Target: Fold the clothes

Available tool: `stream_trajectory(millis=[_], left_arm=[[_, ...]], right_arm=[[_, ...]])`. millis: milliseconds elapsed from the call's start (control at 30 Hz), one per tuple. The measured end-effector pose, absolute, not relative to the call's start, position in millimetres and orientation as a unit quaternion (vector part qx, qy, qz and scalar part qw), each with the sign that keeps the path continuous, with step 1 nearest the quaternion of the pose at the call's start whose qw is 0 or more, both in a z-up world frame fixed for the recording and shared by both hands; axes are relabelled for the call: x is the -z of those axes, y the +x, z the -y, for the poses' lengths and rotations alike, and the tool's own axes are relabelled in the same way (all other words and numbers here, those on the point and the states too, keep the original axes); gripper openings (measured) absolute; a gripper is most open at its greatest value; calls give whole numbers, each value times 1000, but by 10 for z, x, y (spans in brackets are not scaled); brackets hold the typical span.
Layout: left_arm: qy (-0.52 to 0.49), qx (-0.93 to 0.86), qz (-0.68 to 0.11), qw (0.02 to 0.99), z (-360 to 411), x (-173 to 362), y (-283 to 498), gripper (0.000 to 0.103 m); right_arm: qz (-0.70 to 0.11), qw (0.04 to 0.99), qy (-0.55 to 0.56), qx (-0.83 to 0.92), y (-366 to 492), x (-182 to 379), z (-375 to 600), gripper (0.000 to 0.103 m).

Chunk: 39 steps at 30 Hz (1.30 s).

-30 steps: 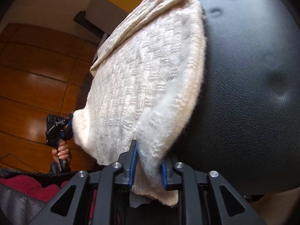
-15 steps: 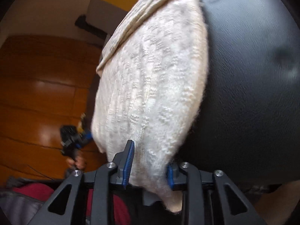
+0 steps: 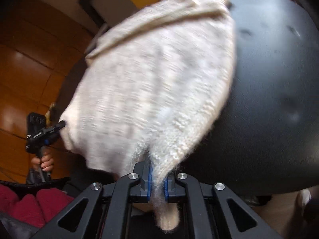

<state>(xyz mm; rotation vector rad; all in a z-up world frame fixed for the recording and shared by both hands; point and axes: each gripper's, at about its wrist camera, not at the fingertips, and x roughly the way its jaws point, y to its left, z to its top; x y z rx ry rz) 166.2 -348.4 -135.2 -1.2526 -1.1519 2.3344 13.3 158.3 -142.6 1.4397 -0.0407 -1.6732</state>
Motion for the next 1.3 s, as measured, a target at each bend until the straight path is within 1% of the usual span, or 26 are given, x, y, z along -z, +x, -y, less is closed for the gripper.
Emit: stream_trajectory(millis=[200, 400, 533, 800, 1067, 1300], left_arm=[[-367, -816, 417, 160, 3556, 960, 1598, 11], [-319, -809, 457, 189, 3685, 752, 1323, 11], [-301, -807, 469, 195, 3746, 628, 962, 11], [-294, -815, 458, 196, 3889, 465, 515, 11], [-289, -812, 474, 179, 4128, 462, -118, 11], [-291, -814, 474, 168, 4271, 501, -606, 11]], right_arm=[[74, 510, 543, 663, 15, 1116, -1484, 7], [154, 514, 521, 664, -358, 1052, -1476, 7], [168, 511, 516, 667, -565, 966, -1385, 7], [187, 506, 501, 677, -1015, 912, -1191, 7], [232, 478, 496, 687, -1637, 1035, -1005, 7], [242, 451, 502, 697, -2044, 1172, -899, 7]])
